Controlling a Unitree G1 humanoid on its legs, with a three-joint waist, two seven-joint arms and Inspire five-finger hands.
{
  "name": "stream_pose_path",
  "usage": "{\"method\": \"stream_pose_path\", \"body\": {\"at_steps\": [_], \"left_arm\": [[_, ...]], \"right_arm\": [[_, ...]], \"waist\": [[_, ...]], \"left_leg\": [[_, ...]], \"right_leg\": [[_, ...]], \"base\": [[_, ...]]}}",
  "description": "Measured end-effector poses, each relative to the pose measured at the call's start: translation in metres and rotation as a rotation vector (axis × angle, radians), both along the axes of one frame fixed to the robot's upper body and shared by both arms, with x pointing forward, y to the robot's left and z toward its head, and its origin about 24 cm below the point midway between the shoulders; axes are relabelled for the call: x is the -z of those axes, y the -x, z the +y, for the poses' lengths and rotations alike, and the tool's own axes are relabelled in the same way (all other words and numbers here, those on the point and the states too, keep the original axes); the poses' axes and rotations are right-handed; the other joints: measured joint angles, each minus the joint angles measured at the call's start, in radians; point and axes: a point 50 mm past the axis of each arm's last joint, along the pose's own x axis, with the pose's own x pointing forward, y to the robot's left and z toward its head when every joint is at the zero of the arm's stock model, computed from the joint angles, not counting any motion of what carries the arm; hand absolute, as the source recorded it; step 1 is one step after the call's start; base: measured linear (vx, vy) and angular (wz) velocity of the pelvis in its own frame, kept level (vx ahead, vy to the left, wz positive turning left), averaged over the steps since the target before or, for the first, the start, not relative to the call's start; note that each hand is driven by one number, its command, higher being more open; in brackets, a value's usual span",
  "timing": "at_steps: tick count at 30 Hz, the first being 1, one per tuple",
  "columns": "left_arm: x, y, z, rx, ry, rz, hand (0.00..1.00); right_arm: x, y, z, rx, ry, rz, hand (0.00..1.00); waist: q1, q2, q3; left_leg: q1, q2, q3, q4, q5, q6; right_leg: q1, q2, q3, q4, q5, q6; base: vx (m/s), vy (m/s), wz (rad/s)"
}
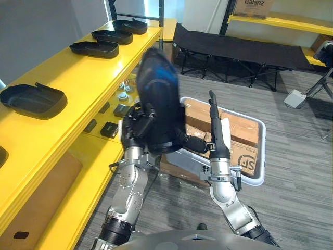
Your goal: Walk over and take three plastic housings, then place them on the shelf
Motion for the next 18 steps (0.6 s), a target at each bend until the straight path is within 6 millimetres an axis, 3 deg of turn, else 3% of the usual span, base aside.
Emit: {"method": "stream_pose_path", "body": {"at_steps": [1,4,7,15,18], "left_arm": [[-0.001,0.003,0.014,-0.162,-0.103,0.007,0.0],[-0.009,0.01,0.04,-0.424,-0.205,-0.013,0.0],[-0.015,0.016,0.051,-0.574,-0.272,-0.034,0.0],[-0.019,0.02,0.052,-0.673,-0.307,-0.055,0.0],[-0.019,0.016,0.052,-0.521,-0.134,-0.093,0.0]], "right_arm": [[0.003,0.002,-0.004,0.037,-0.017,0.018,1.0],[0.011,0.007,-0.014,0.099,-0.047,0.071,1.0],[0.017,0.012,-0.02,0.126,-0.08,0.109,1.0],[0.026,0.019,-0.026,0.139,-0.121,0.164,1.0],[0.03,0.021,-0.033,0.109,-0.174,0.206,1.0]], "waist": [[0.0,0.0,0.0],[0.002,0.0,0.0],[0.003,0.002,-0.001],[-0.025,0.015,-0.01],[-0.026,0.02,-0.012]], "left_leg": [[0.0,0.0,0.0,0.0,-0.001,-0.001],[0.0,0.0,0.0,0.0,-0.003,-0.001],[0.0,-0.001,0.001,0.0,-0.004,-0.002],[0.0,-0.001,0.009,0.0,-0.008,-0.004],[0.0,-0.001,0.015,0.0,-0.012,-0.004]], "right_leg": [[0.0,0.0,0.0,0.0,0.0,0.0],[0.0,0.0,0.0,-0.001,0.0,0.0],[0.0,0.0,0.0,-0.003,0.0,-0.001],[-0.001,0.0,0.006,-0.013,0.0,0.0],[-0.005,0.001,0.014,-0.014,0.0,0.0]], "base": [[0.0,0.0,0.0],[0.0,0.0,0.0],[0.0,0.0,0.0],[0.01,-0.002,-0.02],[0.02,-0.003,-0.06]]}}
